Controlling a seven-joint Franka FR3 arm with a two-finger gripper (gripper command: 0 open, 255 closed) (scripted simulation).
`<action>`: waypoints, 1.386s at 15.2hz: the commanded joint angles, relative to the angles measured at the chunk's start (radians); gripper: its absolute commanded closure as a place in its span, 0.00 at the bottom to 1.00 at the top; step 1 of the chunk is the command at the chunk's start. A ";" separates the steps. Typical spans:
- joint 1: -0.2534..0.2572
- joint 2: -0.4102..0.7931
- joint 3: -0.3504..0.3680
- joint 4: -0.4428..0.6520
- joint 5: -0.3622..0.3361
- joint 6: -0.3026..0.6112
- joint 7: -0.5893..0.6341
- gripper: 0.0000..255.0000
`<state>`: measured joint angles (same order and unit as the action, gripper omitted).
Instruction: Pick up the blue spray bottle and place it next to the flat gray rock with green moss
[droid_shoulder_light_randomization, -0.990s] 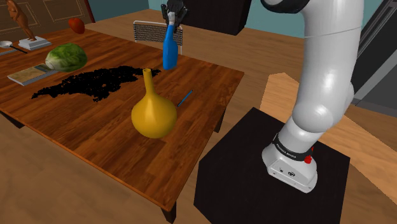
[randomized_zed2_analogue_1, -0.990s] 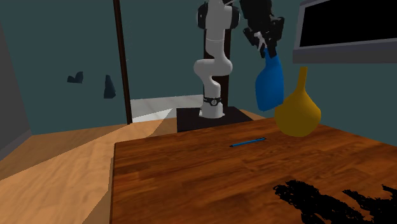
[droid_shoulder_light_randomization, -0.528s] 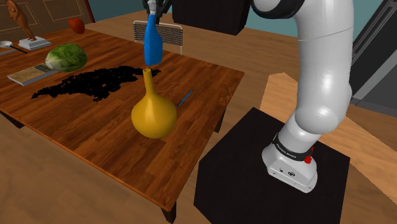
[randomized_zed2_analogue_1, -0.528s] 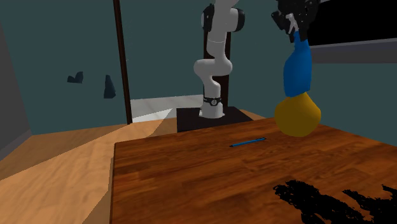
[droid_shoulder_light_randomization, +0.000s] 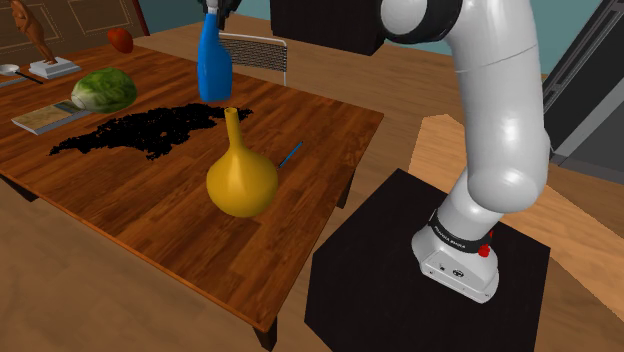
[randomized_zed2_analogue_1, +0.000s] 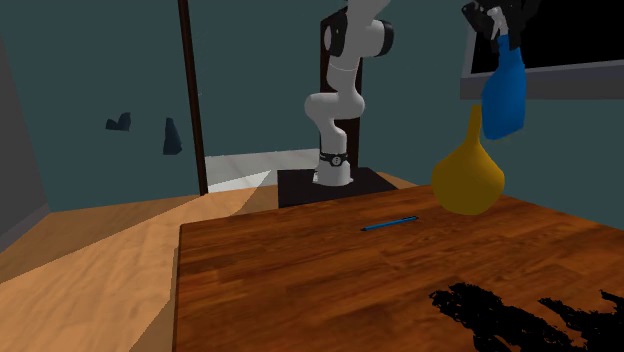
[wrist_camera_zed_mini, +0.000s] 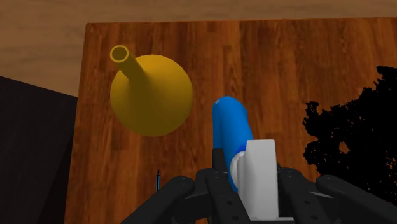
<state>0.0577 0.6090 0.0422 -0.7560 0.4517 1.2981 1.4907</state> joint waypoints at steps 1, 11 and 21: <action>0.004 -0.035 -0.005 -0.083 -0.002 0.046 -0.019 1.00; 0.016 -0.122 -0.015 -0.355 -0.005 0.215 -0.096 1.00; 0.024 -0.147 -0.018 -0.524 -0.002 0.347 -0.154 1.00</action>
<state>0.0807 0.4595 0.0246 -1.2710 0.4491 1.6335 1.3420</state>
